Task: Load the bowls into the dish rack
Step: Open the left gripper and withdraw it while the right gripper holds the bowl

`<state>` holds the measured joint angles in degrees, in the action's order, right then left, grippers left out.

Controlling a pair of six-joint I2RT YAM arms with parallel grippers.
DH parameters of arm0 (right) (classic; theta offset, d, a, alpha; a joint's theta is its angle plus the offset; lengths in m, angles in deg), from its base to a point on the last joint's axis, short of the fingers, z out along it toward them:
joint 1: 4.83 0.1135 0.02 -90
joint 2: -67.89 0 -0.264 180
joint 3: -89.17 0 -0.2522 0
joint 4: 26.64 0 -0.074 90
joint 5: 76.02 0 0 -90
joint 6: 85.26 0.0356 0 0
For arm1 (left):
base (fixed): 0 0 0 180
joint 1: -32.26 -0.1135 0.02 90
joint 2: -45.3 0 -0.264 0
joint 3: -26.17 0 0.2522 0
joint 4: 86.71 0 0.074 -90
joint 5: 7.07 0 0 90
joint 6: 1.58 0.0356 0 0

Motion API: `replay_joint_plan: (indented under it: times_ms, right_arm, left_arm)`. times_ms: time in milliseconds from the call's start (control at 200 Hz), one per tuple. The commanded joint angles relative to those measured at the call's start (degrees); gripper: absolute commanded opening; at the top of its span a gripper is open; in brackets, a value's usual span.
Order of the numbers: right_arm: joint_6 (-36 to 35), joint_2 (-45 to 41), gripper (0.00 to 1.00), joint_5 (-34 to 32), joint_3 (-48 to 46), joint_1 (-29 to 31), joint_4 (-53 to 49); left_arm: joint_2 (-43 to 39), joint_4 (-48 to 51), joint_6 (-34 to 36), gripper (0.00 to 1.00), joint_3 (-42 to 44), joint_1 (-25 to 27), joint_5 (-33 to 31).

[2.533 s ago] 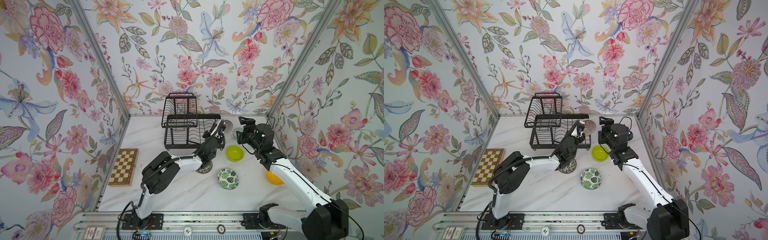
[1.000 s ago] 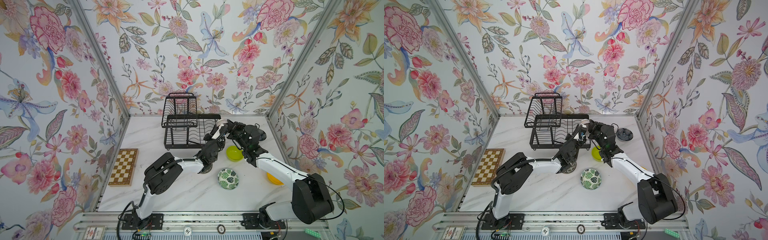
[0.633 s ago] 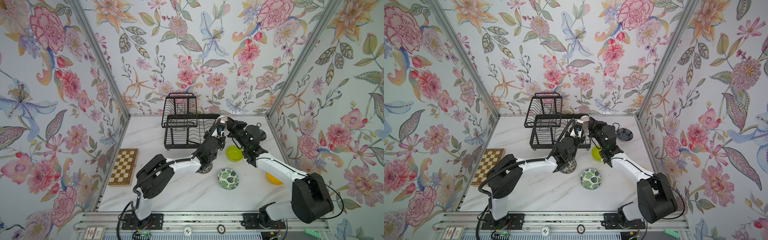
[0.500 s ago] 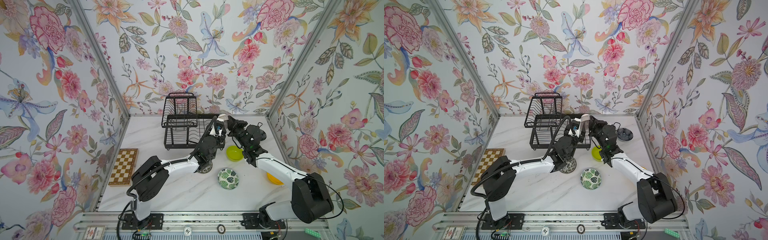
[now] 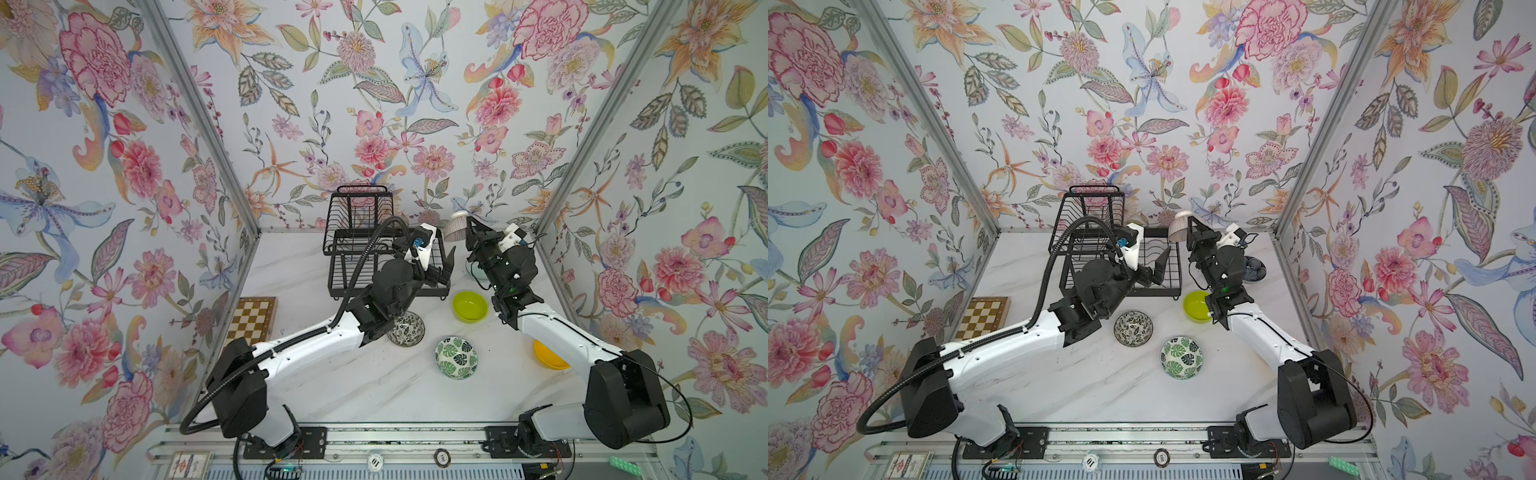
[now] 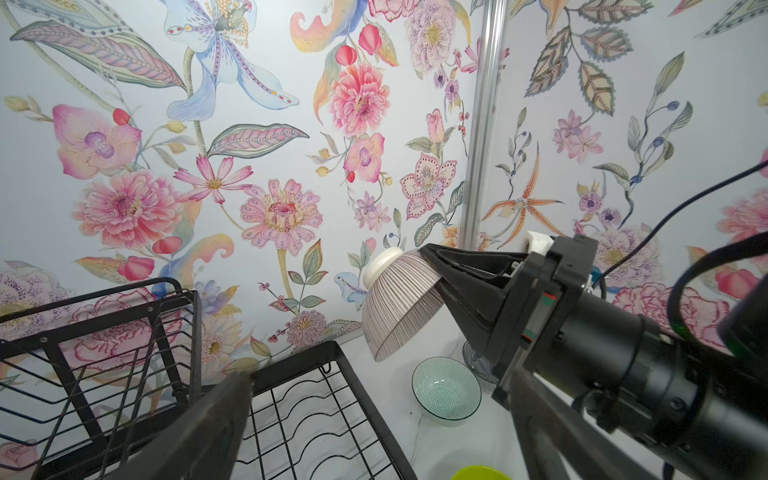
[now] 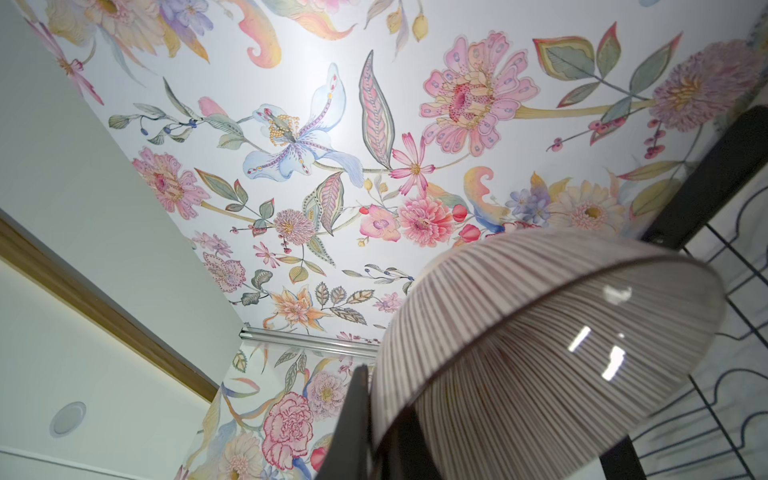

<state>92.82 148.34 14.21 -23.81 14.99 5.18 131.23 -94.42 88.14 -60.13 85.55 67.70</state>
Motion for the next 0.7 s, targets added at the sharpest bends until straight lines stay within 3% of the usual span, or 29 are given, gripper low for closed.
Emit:
replay_joint_plan:
  times_ms: [0,335,696]
  right_arm:
    - [-7.8,0.7,0.0,2.0,2.4,-0.5,8.9]
    - [-10.1,17.3,0.0,5.0,3.8,0.0,29.2]
    - [-11.5,30.2,0.0,7.5,10.9,0.7,28.9]
  left_arm:
    - [-4.9,14.4,-6.7,0.99,-2.7,-4.9,6.6]
    - [-15.2,26.0,-19.5,0.99,1.1,-20.8,23.7]
    - [-22.7,3.8,-32.3,0.99,30.5,-21.2,20.3]
